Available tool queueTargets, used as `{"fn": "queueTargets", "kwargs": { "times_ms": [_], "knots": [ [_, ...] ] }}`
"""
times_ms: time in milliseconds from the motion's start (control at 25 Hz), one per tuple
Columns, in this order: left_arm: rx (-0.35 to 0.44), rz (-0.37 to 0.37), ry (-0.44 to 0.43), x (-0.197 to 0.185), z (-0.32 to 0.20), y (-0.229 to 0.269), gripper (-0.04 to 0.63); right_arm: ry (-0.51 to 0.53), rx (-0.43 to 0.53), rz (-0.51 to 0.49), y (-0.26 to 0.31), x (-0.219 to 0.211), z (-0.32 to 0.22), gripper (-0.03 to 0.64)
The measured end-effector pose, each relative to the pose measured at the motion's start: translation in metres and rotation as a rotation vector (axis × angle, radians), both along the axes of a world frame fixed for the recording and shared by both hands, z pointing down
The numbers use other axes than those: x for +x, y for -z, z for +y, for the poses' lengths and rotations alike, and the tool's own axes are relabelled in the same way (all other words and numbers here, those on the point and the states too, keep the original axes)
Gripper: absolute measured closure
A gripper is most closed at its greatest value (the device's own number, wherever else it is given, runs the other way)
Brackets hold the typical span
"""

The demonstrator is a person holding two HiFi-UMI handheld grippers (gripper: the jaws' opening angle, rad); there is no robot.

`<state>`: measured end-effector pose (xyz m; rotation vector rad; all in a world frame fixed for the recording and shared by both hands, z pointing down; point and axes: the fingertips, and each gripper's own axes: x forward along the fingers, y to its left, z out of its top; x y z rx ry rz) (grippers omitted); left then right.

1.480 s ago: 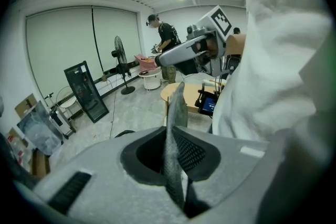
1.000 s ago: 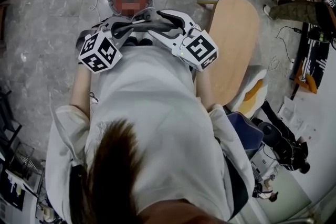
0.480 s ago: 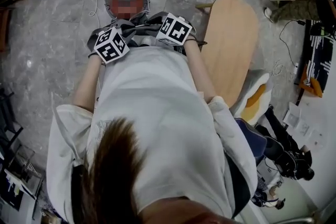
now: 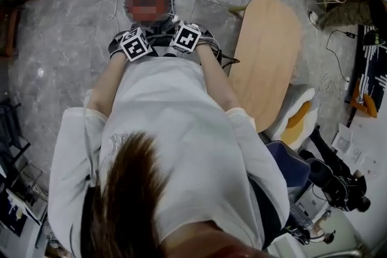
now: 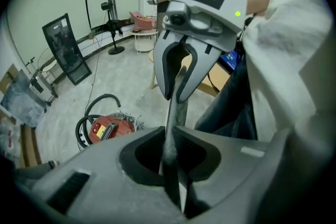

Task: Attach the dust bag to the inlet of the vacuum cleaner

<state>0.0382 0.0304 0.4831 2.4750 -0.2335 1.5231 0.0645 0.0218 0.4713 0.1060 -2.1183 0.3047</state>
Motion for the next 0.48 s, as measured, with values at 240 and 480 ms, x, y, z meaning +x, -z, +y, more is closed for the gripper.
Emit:
{"fn": "queueTargets", "kwargs": {
  "times_ms": [240, 480],
  "knots": [
    [-0.001, -0.082, -0.035, -0.021, -0.004, -0.027, 0.555, 0.073, 0.075, 0.055, -0.015, -0.021, -0.004, 0.574],
    [-0.043, -0.086, -0.021, -0.029, -0.003, -0.052, 0.555, 0.091, 0.028, 0.105, -0.038, -0.03, -0.006, 0.574]
  ]
}}
